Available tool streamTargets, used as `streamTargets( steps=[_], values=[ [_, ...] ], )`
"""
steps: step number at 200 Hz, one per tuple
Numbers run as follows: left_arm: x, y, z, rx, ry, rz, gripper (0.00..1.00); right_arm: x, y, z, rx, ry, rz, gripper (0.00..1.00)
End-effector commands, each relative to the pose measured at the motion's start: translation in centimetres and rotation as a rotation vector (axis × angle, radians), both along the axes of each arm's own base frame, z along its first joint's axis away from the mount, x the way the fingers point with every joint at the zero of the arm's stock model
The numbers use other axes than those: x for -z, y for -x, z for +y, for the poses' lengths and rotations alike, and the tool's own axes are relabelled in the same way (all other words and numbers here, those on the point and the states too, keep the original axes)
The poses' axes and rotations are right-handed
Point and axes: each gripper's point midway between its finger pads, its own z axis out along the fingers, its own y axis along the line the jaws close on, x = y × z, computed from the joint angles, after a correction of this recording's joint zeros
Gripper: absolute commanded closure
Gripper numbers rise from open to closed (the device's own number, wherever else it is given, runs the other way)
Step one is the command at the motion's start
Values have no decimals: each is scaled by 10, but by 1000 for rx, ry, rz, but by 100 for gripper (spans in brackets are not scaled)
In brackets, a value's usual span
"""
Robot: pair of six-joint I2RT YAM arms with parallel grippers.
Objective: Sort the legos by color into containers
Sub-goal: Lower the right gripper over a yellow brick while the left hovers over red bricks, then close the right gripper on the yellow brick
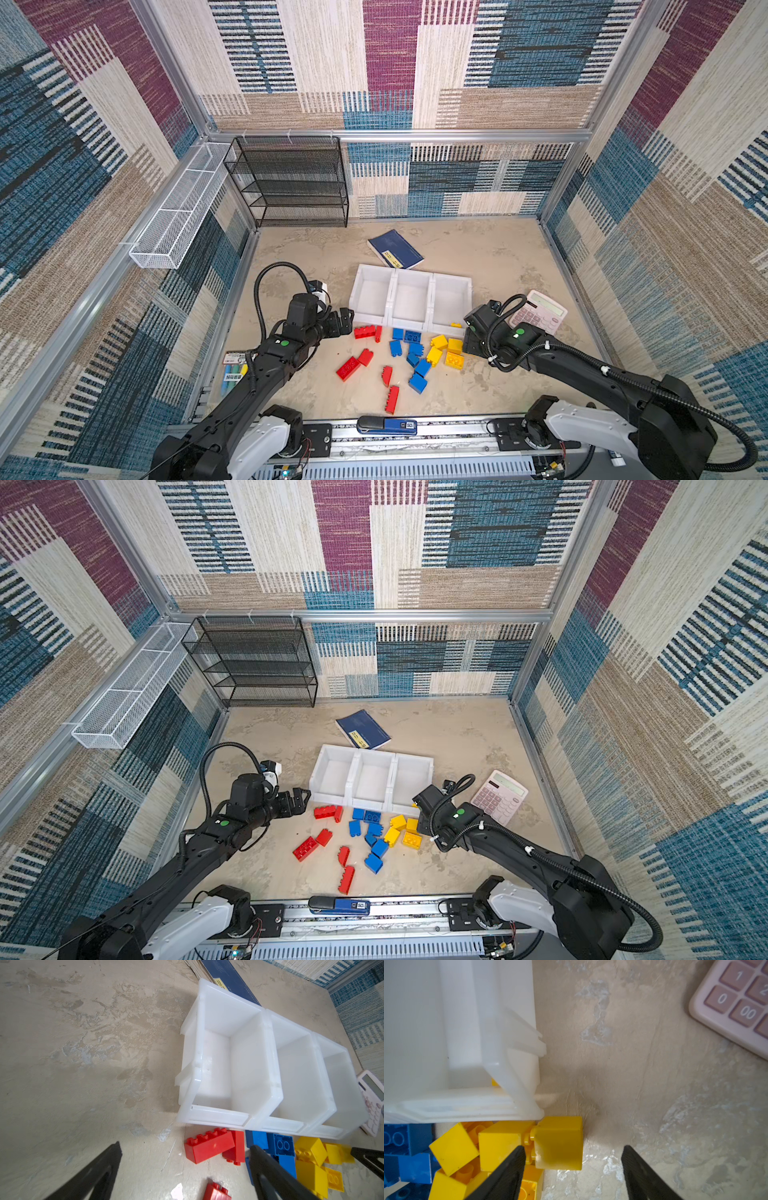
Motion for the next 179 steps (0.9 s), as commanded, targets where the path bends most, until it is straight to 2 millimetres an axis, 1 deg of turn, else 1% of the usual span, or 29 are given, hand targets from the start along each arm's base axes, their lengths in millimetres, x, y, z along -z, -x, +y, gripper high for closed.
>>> streamTargets(
  steps=[1,15,51,91,104,127,150,169,179],
  values=[
    [-1,-2,-1,-10,13,-4,1,2,-2,7,-5,-35,-2,30],
    [-1,-1,-1,-13,16,-4,1,6,0,8,-8,-35,7,33],
    [2,2,0,-20,21,3,1,9,0,8,-16,-38,5,34],
    [2,2,-1,-16,21,2,1,15,7,-3,7,9,41,36],
    [2,2,-2,-15,20,4,1,13,8,-7,23,17,36,36],
    [2,2,-3,-12,22,4,1,7,6,-7,35,3,16,36],
    [2,2,-3,-9,23,4,1,9,7,-9,46,15,30,36],
    [3,3,-3,-9,22,6,1,9,5,-5,20,9,27,35],
    [4,4,-3,-8,21,6,1,6,1,0,5,-9,10,34]
  ],
)
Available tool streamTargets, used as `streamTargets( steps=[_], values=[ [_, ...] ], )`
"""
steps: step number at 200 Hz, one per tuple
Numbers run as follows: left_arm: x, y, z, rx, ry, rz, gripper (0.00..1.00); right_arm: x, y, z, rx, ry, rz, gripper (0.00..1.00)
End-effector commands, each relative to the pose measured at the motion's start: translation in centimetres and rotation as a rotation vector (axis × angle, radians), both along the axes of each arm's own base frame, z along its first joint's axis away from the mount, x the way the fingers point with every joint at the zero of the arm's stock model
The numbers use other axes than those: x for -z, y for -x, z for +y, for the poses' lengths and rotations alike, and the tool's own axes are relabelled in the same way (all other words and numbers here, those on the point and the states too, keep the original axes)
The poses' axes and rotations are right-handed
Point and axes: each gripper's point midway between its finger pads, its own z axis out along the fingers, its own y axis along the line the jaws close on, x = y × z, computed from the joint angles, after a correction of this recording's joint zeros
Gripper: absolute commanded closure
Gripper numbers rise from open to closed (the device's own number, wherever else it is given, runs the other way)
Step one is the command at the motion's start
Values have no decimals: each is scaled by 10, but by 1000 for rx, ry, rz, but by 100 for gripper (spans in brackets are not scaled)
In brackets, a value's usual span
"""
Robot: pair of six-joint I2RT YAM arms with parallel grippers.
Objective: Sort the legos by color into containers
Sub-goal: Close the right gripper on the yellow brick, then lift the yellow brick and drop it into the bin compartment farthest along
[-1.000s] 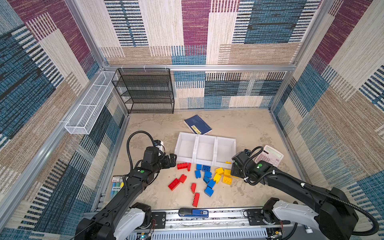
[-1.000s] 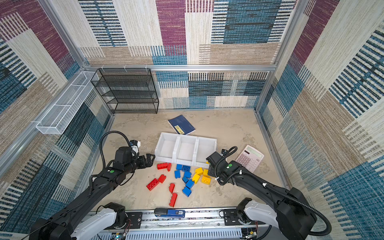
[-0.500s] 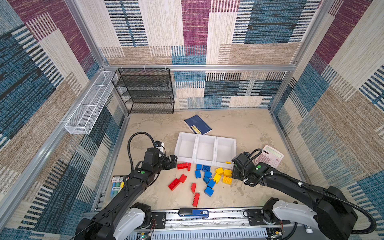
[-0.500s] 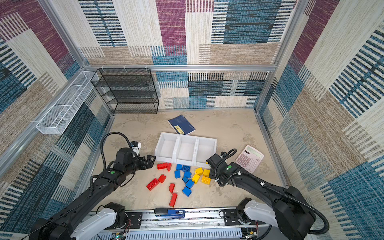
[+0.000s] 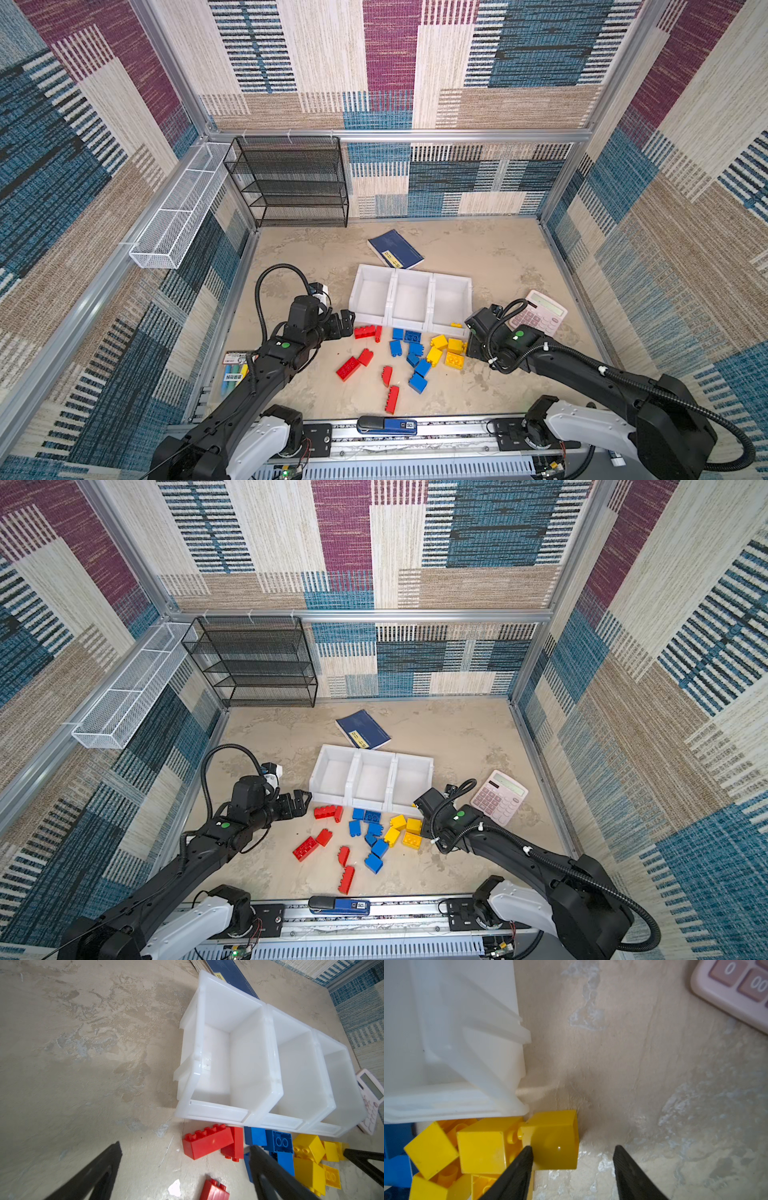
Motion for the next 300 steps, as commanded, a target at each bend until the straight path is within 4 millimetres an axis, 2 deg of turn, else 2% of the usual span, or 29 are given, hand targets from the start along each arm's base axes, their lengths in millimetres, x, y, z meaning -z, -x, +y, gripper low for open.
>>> streamTargets(
  steps=[1,31,58,88,133,191,254,278,300],
  values=[
    [-1,-1,-1,-4,8,-8,1,-5,-6,5,-19,-14,-22,34],
    [0,-1,-2,-3,10,-2,1,-16,-16,18,-60,-53,-64,29],
    [1,-1,-2,-4,11,3,1,-6,-16,20,-78,-38,-36,30],
    [1,0,-2,-1,12,0,1,9,-7,12,-54,0,24,33],
    [3,-1,-3,0,13,6,1,8,-5,6,-27,7,14,39],
    [5,0,-2,-9,11,12,1,9,-10,13,-55,-14,-8,48],
    [6,1,0,-25,16,11,2,-22,-21,14,-58,-6,-64,55],
    [6,2,1,-28,13,9,2,-42,-32,18,-69,-2,-103,56],
    [6,2,2,-29,9,8,2,-70,-49,29,-94,-9,-160,56]
  ],
)
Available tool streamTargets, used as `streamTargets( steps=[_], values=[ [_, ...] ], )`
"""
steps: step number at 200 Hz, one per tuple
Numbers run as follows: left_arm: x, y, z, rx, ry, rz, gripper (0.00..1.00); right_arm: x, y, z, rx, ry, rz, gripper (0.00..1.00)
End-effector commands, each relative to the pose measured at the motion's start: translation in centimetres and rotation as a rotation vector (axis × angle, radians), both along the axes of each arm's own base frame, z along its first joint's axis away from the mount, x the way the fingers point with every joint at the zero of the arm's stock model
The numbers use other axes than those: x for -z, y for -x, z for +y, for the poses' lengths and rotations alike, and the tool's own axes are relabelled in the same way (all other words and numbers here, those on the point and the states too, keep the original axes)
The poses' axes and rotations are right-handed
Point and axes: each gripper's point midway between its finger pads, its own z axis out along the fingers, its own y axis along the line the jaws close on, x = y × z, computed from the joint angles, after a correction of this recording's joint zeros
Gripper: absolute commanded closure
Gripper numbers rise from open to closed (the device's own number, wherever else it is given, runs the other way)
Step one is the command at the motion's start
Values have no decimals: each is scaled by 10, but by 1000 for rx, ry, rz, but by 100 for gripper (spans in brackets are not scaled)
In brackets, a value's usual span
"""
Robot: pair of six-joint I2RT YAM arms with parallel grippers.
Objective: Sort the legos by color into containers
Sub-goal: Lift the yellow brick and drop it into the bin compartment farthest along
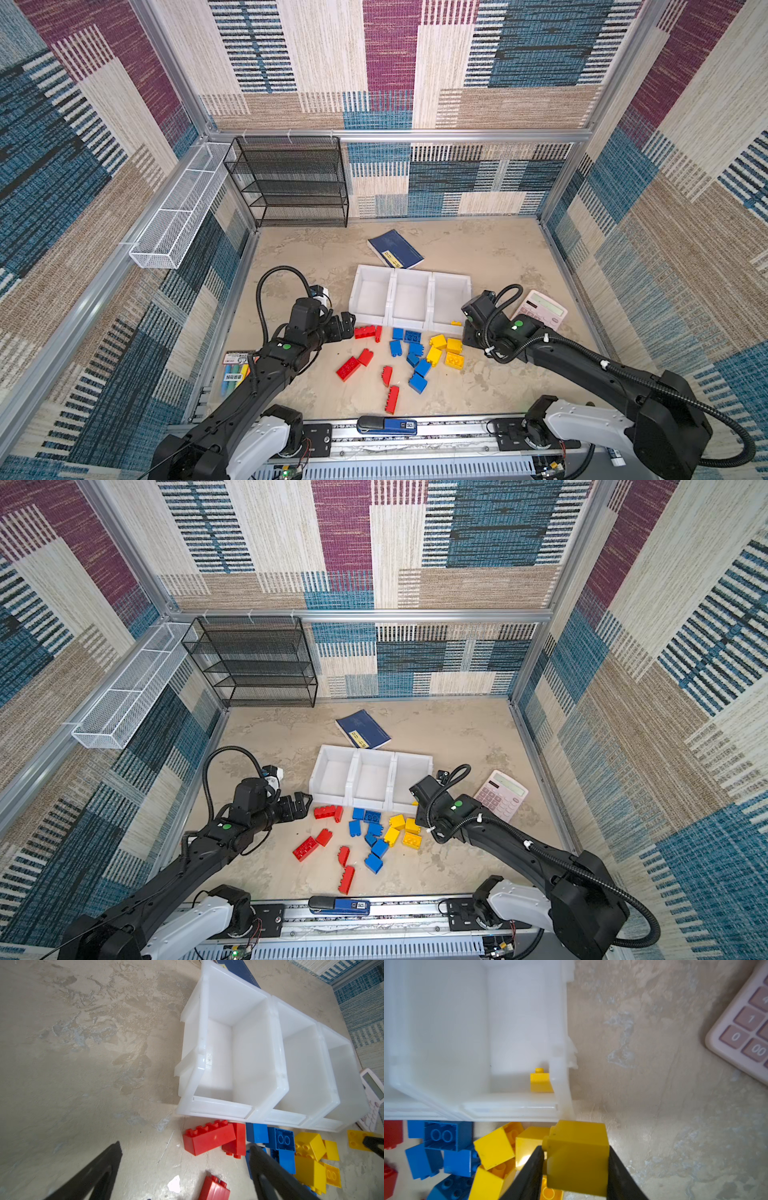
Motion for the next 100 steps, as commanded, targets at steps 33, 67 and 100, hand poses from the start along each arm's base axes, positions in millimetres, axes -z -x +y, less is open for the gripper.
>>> streamTargets(
  steps=[33,67,100],
  values=[
    [-2,-3,2,-20,3,-16,1,-57,-51,28,-89,22,-164,56],
    [-2,-1,2,-20,8,-12,2,-41,-89,44,-132,35,-163,57],
    [0,3,1,-19,11,3,2,-16,-114,47,-137,22,-130,56]
  ],
)
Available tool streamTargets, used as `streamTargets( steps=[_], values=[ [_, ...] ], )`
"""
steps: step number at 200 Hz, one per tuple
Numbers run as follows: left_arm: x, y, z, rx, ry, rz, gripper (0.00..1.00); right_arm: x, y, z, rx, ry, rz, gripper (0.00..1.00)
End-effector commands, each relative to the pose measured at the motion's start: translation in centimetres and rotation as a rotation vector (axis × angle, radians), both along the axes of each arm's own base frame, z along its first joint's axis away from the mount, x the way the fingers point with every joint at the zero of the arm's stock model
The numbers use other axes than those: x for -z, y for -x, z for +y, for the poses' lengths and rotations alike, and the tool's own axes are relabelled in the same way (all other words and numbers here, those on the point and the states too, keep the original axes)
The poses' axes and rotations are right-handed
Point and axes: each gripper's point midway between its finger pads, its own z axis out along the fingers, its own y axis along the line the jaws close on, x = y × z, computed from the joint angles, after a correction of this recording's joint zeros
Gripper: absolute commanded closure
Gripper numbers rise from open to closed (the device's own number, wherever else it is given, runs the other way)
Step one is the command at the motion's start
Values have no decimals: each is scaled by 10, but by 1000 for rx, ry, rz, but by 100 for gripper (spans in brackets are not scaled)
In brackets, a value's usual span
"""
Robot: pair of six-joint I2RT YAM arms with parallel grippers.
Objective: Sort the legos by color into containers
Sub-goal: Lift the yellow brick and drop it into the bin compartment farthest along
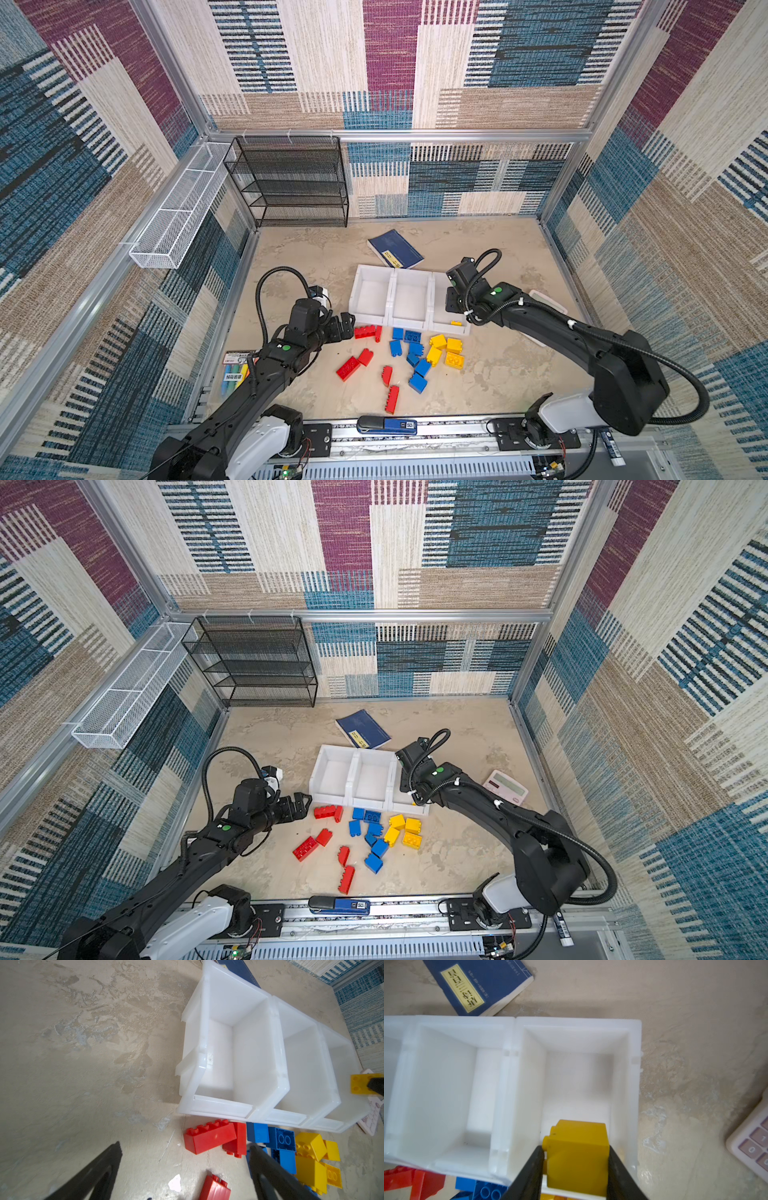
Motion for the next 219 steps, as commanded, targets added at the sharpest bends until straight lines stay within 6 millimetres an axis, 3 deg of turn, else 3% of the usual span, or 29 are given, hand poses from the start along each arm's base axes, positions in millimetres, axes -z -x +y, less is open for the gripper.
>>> streamTargets(
  steps=[1,48,118,167,219],
  values=[
    [0,1,1,-18,10,6,2,-1,-23,16,-49,-32,-45,56],
    [5,5,-1,-12,-4,21,2,19,-28,19,-66,-2,5,47],
    [10,7,-6,15,-22,43,5,-16,-27,17,-57,-39,-59,32],
    [12,9,-18,86,-64,49,11,-33,-13,9,-41,-76,-86,33],
    [20,11,-42,220,-169,62,16,-30,6,-1,-3,-110,-79,34]
  ],
)
